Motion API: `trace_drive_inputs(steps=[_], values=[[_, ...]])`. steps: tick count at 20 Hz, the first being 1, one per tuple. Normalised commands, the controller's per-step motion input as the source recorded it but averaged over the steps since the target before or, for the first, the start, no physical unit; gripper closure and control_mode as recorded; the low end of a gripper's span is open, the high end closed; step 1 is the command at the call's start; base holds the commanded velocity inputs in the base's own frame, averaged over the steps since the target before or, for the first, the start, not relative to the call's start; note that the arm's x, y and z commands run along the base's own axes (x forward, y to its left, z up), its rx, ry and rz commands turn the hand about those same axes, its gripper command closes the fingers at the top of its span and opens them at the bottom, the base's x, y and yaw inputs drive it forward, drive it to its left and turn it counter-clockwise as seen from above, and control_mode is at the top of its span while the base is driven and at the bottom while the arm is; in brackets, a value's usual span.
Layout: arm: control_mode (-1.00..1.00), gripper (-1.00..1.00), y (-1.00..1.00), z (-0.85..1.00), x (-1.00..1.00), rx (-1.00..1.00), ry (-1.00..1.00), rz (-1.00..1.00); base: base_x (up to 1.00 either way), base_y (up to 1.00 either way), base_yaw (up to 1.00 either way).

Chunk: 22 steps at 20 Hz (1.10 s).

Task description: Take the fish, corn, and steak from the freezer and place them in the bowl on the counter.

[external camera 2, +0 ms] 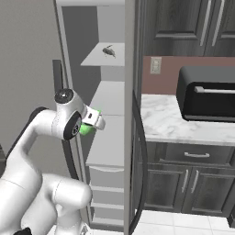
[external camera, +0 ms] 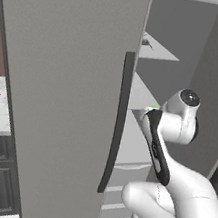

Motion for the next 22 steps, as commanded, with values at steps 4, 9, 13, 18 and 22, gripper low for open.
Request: trace_drive_inputs(steps=[4,9,13,18,22], values=[[-1.0,1.0,0.0,0.46,-0.54,-0.08,0.34,-0.1,0.0,0.0,0.0],[-1.0,1.0,0.0,0.15,-0.49,-0.02,0.41,-0.06,0.0,0.0,0.0],[-1.0,1.0,0.04,0.0,-0.4,0.0,0.32,0.0,0.0,0.0,0.0],[-1.0,1.0,0.02,0.0,-0.62,0.11,-0.01,0.02,0.0,0.0,0.0],[-1.0,1.0,0.0,0.0,-0.77,0.13,-0.24,0.03,0.0,0.0,0.0]])
